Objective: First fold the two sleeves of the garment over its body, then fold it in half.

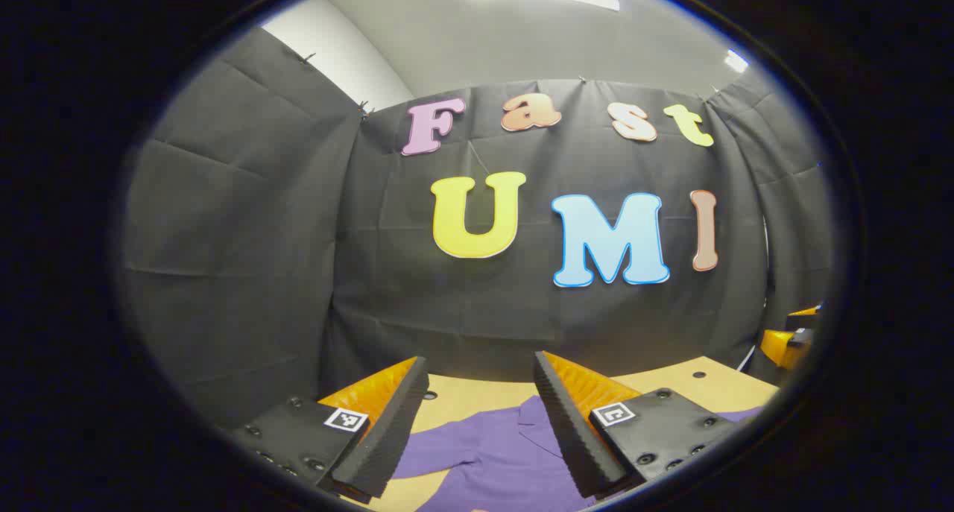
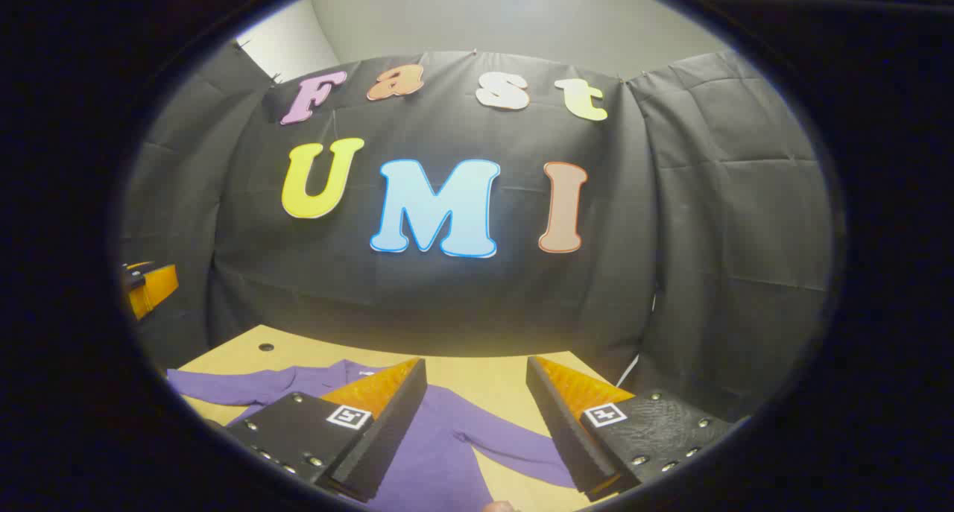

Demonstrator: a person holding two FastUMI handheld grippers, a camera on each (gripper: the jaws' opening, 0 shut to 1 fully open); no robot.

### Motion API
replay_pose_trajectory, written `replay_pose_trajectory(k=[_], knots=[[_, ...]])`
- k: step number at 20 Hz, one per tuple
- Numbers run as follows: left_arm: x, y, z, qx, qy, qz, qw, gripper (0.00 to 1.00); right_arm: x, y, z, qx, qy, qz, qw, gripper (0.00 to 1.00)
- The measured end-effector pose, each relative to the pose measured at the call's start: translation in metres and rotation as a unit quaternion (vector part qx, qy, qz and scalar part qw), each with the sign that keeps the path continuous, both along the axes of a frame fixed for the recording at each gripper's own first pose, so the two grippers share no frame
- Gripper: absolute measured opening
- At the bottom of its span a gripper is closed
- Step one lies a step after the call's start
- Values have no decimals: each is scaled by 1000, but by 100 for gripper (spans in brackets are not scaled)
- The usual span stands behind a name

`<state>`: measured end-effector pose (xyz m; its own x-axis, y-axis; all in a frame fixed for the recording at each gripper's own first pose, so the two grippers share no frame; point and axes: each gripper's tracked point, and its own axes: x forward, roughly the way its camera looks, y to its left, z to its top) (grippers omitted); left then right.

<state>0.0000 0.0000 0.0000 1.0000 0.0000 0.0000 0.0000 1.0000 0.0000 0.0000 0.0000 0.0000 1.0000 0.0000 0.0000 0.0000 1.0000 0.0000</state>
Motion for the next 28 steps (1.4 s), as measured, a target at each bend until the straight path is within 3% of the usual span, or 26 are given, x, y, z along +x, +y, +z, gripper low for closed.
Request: replay_pose_trajectory(k=[13,18,24,28], knots=[[27,-24,-19,6,22,-20,1000,96,-1,-60,-42,-2,59,-58,997,88],[36,-26,-25,1,35,-11,999,96,7,-100,-89,26,116,-103,988,88],[44,-30,-24,31,41,-5,999,96,6,-152,-175,47,217,-181,958,89],[44,-29,-24,30,47,1,998,96,-1,-182,-239,62,288,-223,929,89]])
